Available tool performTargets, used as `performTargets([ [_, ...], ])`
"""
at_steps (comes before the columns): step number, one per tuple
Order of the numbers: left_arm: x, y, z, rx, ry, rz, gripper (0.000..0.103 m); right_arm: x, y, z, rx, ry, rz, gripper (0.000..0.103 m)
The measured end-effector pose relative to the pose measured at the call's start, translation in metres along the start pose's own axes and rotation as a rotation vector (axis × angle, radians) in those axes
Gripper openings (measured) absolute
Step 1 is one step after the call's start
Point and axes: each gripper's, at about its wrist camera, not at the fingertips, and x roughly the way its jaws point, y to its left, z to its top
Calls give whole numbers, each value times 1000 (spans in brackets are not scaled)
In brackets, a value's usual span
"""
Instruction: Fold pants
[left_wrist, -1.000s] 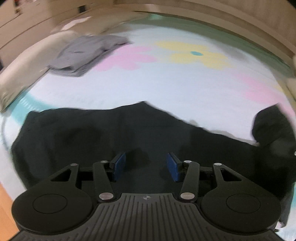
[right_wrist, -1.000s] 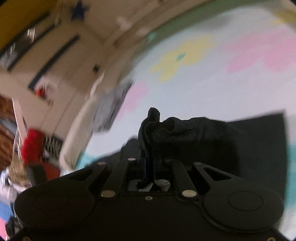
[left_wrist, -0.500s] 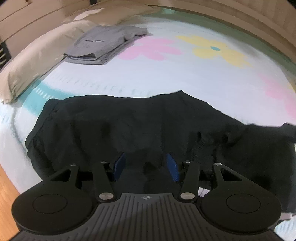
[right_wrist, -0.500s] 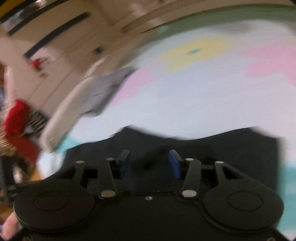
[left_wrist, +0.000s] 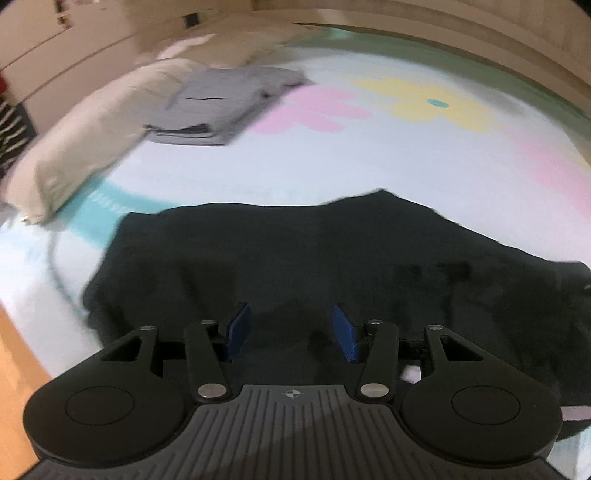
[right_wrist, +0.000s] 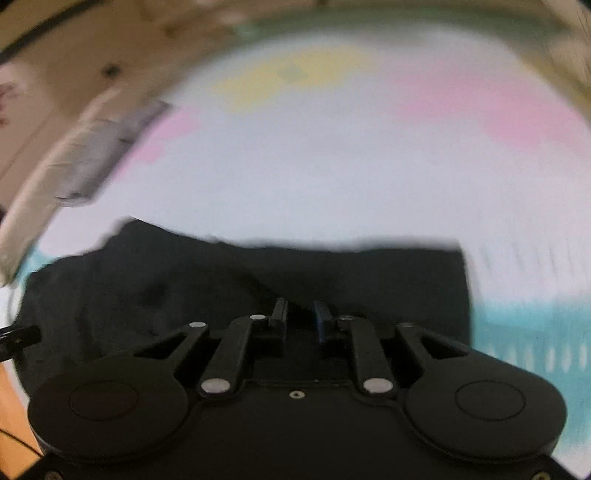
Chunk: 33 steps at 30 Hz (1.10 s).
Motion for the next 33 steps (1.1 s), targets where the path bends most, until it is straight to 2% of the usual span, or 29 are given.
performTargets([
  [2,0,15,0,-40,13,11,48,-3,22,1,-51,-19,61,42],
  [3,1,23,0,-61,21,14,48,0,36,-1,-84,-9,103,50],
  [4,2,32,-1,-85,30,18,48,3,49,-5,-119,6,141,53],
  [9,2,72,-5,-159,43,57,48,15,103,-33,-327,61,208,53],
  [11,3,87,-8,-185,46,72,48,19,117,-42,-394,74,198,52],
  [14,7,108,-13,-230,61,75,48,24,126,-52,-486,73,140,52],
  [18,13,131,-19,-288,85,63,48,31,129,-59,-530,101,131,52],
  [20,14,141,-23,-313,90,58,48,32,128,-63,-549,99,123,50],
  [21,14,145,-24,-324,90,51,48,34,128,-63,-555,97,117,39],
  [22,15,149,-24,-334,89,45,48,37,126,-61,-550,105,123,23],
  [24,16,155,-26,-351,92,37,48,37,122,-57,-499,99,145,19],
  [26,17,163,-28,-381,95,27,48,28,122,-50,-463,67,166,18],
  [29,22,173,-31,-434,101,25,49,16,131,-47,-473,43,248,18],
  [32,32,177,-33,-465,112,21,50,26,143,-57,-507,104,257,20],
  [33,36,177,-33,-472,117,11,51,30,144,-60,-505,121,257,27],
])
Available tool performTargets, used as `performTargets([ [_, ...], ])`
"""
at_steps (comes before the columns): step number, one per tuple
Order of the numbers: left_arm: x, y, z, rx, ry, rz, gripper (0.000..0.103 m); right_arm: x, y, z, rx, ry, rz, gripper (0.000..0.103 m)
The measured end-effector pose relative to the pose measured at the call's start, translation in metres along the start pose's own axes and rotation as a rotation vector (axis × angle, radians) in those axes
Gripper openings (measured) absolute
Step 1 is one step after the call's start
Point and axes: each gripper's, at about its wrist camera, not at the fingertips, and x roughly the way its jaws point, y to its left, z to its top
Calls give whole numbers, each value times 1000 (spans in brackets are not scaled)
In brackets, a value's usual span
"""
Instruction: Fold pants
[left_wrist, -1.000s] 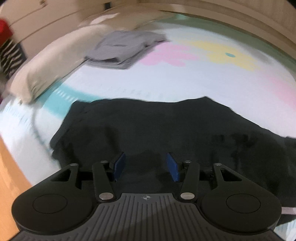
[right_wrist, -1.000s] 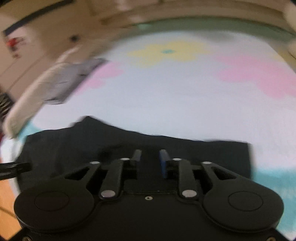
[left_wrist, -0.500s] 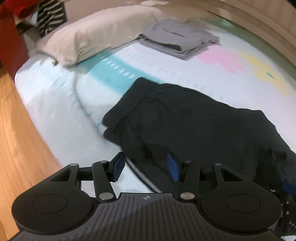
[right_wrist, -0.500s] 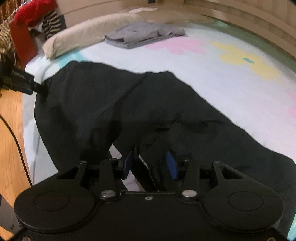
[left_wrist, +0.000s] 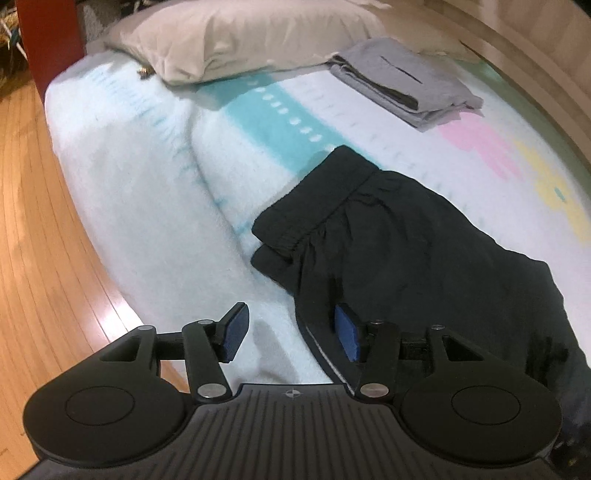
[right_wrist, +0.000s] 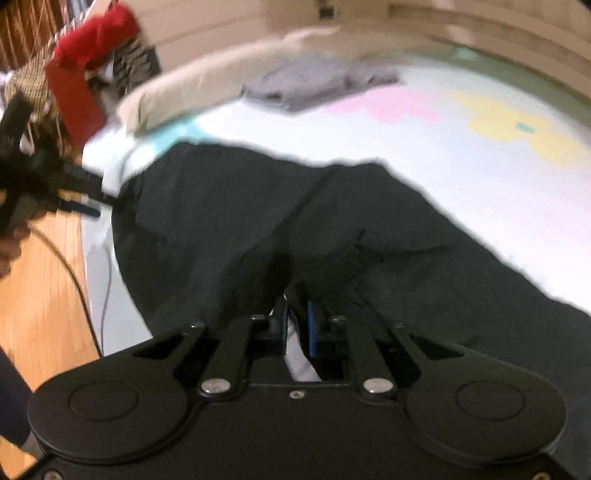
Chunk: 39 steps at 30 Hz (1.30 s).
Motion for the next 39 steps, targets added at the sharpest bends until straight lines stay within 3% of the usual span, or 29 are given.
performTargets([
  [2,9,0,0,-4,20,-19,54,3,-1,-2,18,4,-1,30],
  [4,15,1,-1,-24,29,-33,62,-1,-4,-1,35,-7,19,46],
  [5,17,1,-1,-32,28,-45,65,-4,-6,0,48,-16,27,49],
  [10,26,-3,2,-59,0,-63,83,-12,-15,1,95,-33,49,50],
  [14,30,-14,1,-31,-61,-35,83,-18,-19,0,111,-40,54,50],
  [15,30,-18,2,-17,-71,-28,80,-20,-21,0,116,-42,53,50],
  [17,27,-24,1,20,-96,14,55,-21,-25,-2,127,-37,39,50],
  [18,24,-27,0,34,-112,23,33,-21,-28,-3,136,-33,32,50],
  [19,22,-26,1,30,-111,-17,11,-21,-32,-5,155,-25,28,50],
  [21,17,-25,2,-12,-109,-82,8,-22,-40,-7,194,-18,22,50],
  [23,2,-34,1,9,-152,-52,7,-24,-49,-9,234,-14,5,50],
  [26,-35,-62,-3,98,-259,-56,7,-33,-66,-11,317,-19,-8,50],
  [29,-82,-104,-19,261,-390,-82,7,-48,-85,-18,403,-36,-22,50],
  [33,-129,-166,-60,501,-508,-213,7,-75,-112,-31,469,-70,-76,50],
  [35,-138,-201,-87,637,-491,-314,8,-87,-124,-39,500,-84,-101,50],
  [39,-117,-255,-138,783,-308,-491,19,-107,-152,-61,594,-95,-146,50],
])
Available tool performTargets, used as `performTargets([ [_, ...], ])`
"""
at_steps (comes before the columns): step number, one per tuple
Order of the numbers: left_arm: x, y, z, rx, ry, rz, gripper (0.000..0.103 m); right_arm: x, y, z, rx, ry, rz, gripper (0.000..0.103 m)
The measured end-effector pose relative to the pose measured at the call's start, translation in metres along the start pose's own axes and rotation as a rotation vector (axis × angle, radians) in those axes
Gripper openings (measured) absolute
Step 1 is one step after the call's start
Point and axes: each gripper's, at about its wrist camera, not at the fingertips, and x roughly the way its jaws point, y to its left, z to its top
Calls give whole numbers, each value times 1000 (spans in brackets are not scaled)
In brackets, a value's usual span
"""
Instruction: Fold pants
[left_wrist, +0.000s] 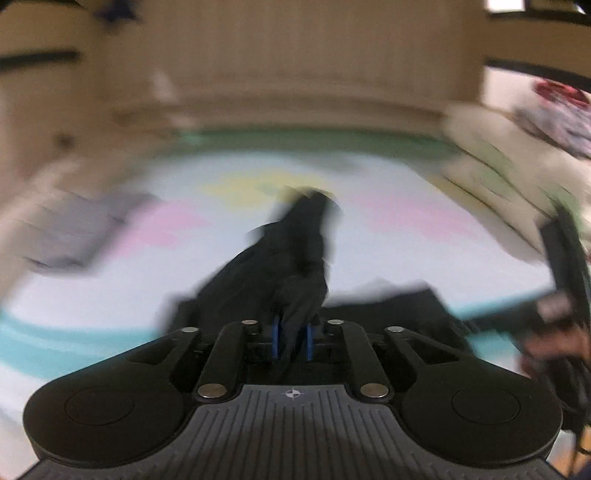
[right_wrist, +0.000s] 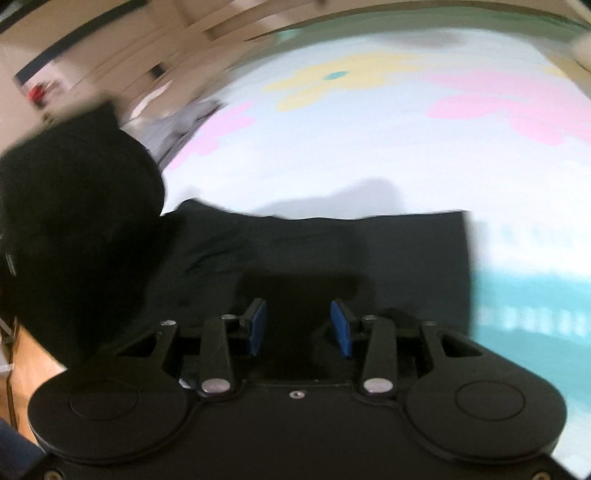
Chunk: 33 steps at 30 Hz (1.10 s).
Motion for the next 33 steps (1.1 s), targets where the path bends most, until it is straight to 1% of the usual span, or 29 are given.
performTargets([
  [2,22,-19,-8,17,78,-82,19,-5,-15,-1,40,-2,-21,54],
  [3,30,-26,-12,25,106,-108,19,-7,-20,-1,53,-5,-37,55],
  [4,34,-33,-14,28,117,-130,20,-9,-24,-1,66,-11,-51,57],
  [6,34,-34,-14,28,105,-159,21,-13,-29,1,85,-28,-56,57],
  [8,24,-34,-12,33,63,-189,28,-15,-30,4,100,-47,-48,59],
  [9,19,-29,-10,27,34,-199,32,-15,-30,5,107,-55,-43,65],
  [10,14,-24,-8,16,7,-204,38,-15,-28,6,112,-59,-27,69],
  [12,8,-12,-7,-18,-29,-210,46,-10,-25,8,118,-55,21,71],
  [13,7,-5,-5,-46,-39,-196,50,-5,-22,8,124,-44,53,73],
  [14,8,-1,-5,-69,-35,-172,51,1,-18,7,131,-25,82,75],
  [15,10,8,-6,-100,-25,-136,51,6,-14,5,136,-8,103,78],
  [16,13,19,-6,-135,-10,-100,51,12,-10,3,138,15,119,78],
  [17,20,31,-8,-170,22,-46,51,18,-6,1,135,39,122,78],
  [18,29,38,-7,-192,72,24,51,23,-3,-1,128,62,112,78],
  [19,37,47,-9,-208,123,97,51,31,1,-2,113,87,85,78],
  [20,42,56,-13,-230,153,145,51,36,4,-4,100,103,52,78],
  [22,50,74,-18,-272,222,219,51,46,8,-6,79,118,16,78],
  [23,54,81,-19,-279,254,238,51,48,10,-7,74,120,19,79],
  [24,53,88,-22,-287,267,246,51,51,14,-8,66,121,31,80],
  [26,52,95,-21,-299,272,270,51,50,21,-8,45,126,55,59],
  [27,52,97,-19,-295,275,278,51,49,24,-7,33,123,63,39],
  [28,51,98,-18,-291,276,285,51,45,29,-5,17,103,81,32],
  [30,46,99,-15,-299,267,291,51,28,43,0,-51,62,106,20],
  [33,33,98,-7,-306,230,261,52,-2,52,8,-146,-7,97,18],
])
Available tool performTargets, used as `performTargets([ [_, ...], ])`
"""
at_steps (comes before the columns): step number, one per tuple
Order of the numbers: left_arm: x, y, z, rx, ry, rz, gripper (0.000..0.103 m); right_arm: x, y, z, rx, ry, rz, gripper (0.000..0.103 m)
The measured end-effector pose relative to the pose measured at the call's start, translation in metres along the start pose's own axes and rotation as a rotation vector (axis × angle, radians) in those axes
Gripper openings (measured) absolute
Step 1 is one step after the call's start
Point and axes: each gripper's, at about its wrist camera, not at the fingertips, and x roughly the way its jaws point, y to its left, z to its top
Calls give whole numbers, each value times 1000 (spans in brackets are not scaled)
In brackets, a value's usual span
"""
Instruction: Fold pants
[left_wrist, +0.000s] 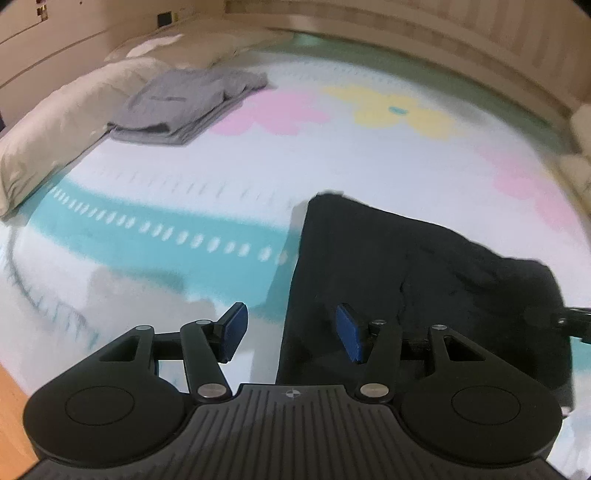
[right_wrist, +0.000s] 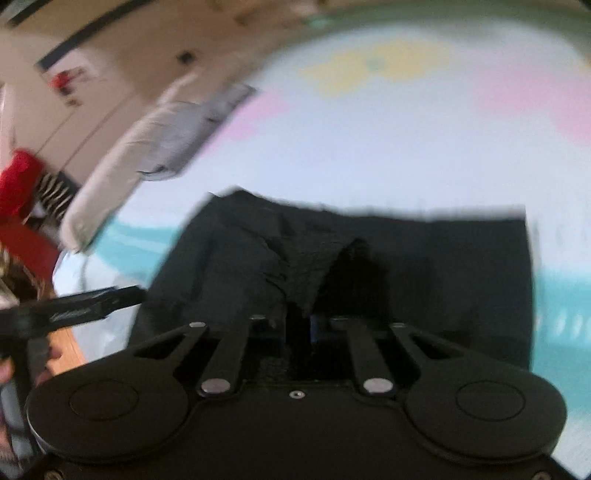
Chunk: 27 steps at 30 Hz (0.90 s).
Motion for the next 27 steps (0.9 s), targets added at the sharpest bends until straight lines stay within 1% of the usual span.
performTargets([
  [2,-3,-2,-1,23,-26,-9,54,-16,-9,5,-14,-23,-51,18],
  [4,-3,-13,-1,67,-47,-12,57,-17,-26,6,-7,-35,-118,19],
  [6,4,-26,-3,98,-45,-30,58,-10,-51,4,37,-10,-165,19],
  [8,15,-39,-6,126,-9,-64,58,3,-73,-2,90,26,-188,21],
  [9,22,-45,-8,139,11,-75,58,10,-83,-7,112,50,-207,23],
  [10,31,-51,-11,155,38,-87,58,16,-89,-12,127,67,-219,27],
  [12,48,-59,-18,181,92,-86,58,26,-101,-19,149,96,-240,33],
  [14,70,-61,-27,208,163,-64,60,30,-104,-21,158,98,-240,33],
  [15,74,-60,-29,204,177,-60,60,30,-104,-21,156,97,-240,33],
  [18,75,-52,-28,161,182,-82,61,29,-98,-20,126,103,-264,35],
  [19,72,-50,-26,149,177,-80,61,31,-97,-20,125,103,-269,37],
  [20,67,-49,-23,142,160,-59,60,31,-95,-19,127,101,-270,40],
  [22,54,-49,-16,160,77,-23,60,25,-91,-17,123,79,-282,48],
  [23,48,-52,-12,181,35,-3,60,18,-89,-16,112,47,-292,49],
  [25,40,-59,-3,215,-29,27,61,10,-81,-9,74,-29,-336,57],
  [26,41,-63,3,229,-49,28,61,8,-77,-6,54,-67,-351,59],
  [27,44,-68,9,235,-53,22,62,7,-75,-2,39,-97,-352,61],
])
